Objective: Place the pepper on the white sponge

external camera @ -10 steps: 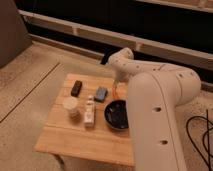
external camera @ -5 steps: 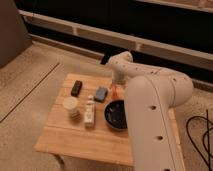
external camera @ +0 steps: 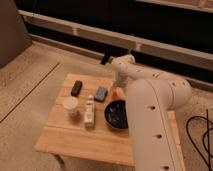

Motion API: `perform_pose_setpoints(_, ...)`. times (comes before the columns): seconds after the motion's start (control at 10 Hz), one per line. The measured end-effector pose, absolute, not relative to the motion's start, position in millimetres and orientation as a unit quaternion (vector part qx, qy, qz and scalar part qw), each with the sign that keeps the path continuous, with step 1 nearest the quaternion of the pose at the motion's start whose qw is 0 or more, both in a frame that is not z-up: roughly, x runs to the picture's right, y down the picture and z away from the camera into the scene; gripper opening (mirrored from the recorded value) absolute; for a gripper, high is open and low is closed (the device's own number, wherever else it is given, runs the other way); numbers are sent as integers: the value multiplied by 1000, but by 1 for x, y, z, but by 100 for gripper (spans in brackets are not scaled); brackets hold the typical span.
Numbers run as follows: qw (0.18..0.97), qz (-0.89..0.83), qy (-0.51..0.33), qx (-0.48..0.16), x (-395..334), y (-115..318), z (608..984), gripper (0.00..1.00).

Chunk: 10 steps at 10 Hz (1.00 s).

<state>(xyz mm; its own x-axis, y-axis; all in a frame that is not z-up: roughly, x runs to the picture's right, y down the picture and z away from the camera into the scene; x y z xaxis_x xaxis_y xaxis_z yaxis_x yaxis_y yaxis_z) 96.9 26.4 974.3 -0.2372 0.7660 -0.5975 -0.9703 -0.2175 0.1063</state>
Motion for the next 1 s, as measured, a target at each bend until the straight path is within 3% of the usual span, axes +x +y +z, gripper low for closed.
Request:
perform_pose_setpoints(0.4,575,738,261,-238,98,45,980,64)
perform_pose_setpoints(1.0,598,722,234,-259,90,39,981,3)
